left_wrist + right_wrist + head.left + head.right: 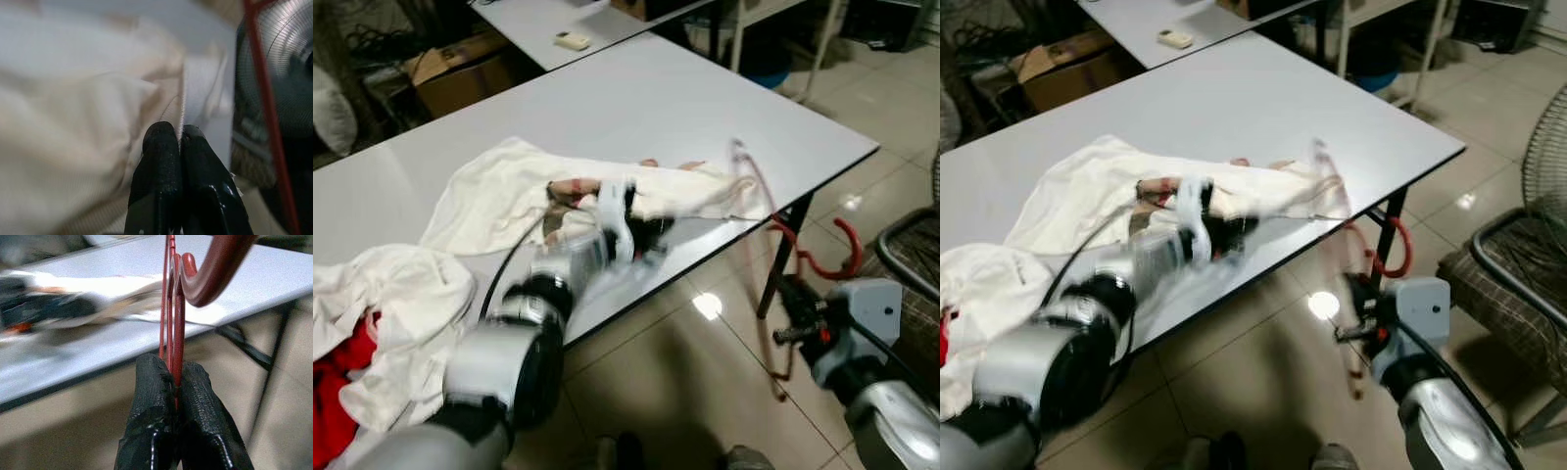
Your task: Hang hanger
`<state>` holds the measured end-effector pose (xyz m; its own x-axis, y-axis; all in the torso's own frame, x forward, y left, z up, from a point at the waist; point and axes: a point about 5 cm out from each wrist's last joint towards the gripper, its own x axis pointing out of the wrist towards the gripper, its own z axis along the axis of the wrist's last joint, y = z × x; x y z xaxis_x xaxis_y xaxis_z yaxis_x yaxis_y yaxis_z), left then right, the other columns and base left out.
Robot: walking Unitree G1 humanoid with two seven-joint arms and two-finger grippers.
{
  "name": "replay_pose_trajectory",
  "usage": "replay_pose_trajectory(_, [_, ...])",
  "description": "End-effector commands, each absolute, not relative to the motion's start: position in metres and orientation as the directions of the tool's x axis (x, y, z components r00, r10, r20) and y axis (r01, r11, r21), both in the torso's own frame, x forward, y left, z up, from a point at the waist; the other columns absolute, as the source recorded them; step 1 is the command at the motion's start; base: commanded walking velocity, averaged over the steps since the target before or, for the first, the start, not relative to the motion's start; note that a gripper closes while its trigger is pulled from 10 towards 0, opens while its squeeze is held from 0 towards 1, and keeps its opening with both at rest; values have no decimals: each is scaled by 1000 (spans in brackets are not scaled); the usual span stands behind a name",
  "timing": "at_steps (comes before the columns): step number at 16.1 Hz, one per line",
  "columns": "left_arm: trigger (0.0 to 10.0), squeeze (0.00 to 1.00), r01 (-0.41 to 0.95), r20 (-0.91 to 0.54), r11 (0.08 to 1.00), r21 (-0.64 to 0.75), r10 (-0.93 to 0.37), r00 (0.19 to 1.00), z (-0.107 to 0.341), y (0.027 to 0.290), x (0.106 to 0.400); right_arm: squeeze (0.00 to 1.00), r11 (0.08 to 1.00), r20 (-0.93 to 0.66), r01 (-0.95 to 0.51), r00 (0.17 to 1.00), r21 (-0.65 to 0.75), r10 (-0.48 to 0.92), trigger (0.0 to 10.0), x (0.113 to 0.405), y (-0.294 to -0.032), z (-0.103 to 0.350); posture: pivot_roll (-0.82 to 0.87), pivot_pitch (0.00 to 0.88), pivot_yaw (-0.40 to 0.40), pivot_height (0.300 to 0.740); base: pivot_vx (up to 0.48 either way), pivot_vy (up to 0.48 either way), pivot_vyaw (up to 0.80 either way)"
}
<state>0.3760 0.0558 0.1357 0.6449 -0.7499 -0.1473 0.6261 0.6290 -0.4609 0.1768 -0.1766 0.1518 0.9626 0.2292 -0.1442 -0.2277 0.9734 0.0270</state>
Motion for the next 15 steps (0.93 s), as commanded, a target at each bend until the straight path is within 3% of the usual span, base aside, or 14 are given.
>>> replay_pose_trajectory(1, [0,0,620,-97,619,-481,-741,665,152,61,383,0,951,-119,-302,944,66,308,10000,172,-169,157,-145,45,169,740,0,0,0])
replay_pose_trajectory(5, [0,0,620,3,602,-504,-716,698,195,75,399,0,920,-115,-370,916,130,385,10000,164,-165,156,-130,35,177,740,0,0,0])
replay_pose_trajectory(8, [0,0,608,42,647,-460,-668,743,220,89,407,0,898,-102,-382,906,218,410,10000,152,-162,157,-120,34,169,740,0,0,0])
replay_pose_trajectory(15, [0,0,750,25,573,-332,-789,614,231,93,397,0,925,-239,-287,907,250,347,10000,158,-175,139,-125,22,171,740,0,0,0])
